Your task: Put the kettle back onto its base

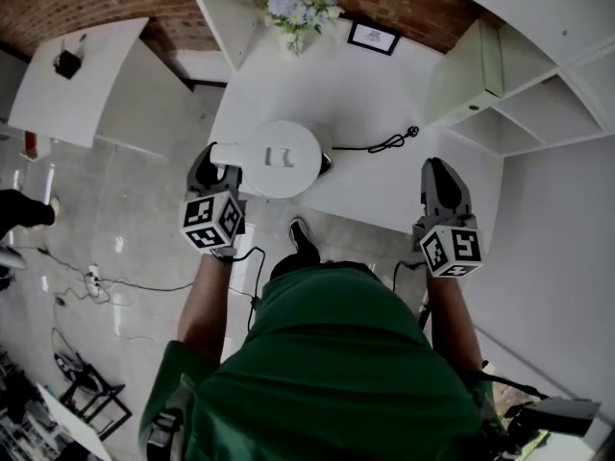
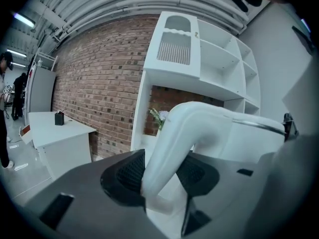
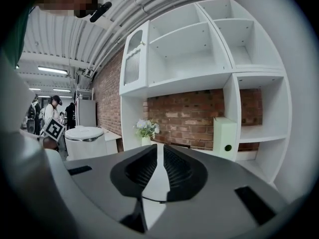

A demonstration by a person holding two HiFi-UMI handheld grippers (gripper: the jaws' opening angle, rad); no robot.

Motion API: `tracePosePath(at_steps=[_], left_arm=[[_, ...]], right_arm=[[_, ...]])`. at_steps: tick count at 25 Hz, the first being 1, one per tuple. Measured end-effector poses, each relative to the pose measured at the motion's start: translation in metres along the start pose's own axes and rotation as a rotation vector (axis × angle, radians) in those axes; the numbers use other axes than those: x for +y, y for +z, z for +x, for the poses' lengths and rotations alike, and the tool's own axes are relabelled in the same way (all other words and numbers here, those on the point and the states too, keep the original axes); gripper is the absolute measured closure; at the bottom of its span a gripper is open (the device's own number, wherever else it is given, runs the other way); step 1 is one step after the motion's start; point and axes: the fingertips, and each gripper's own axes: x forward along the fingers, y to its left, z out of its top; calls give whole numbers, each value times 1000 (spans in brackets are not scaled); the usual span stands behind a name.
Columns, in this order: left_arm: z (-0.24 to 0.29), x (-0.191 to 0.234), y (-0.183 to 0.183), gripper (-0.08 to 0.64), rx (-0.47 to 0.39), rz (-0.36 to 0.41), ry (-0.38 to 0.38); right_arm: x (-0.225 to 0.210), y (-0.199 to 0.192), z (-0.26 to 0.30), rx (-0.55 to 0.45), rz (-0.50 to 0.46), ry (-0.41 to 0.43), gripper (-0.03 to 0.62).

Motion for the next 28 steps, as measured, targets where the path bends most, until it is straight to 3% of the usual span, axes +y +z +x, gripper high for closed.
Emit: tracePosePath(at_steps=[12, 19, 28], left_arm=[[77, -3, 1, 364, 5, -13, -9], [96, -23, 0, 364, -12, -40, 2], [109, -30, -9, 364, -6, -54, -4]], right_arm=[[-23, -16, 52, 82, -5, 34, 535], [-56, -15, 78, 95, 0, 59, 536], [-58, -21, 85, 124, -6, 90, 537]])
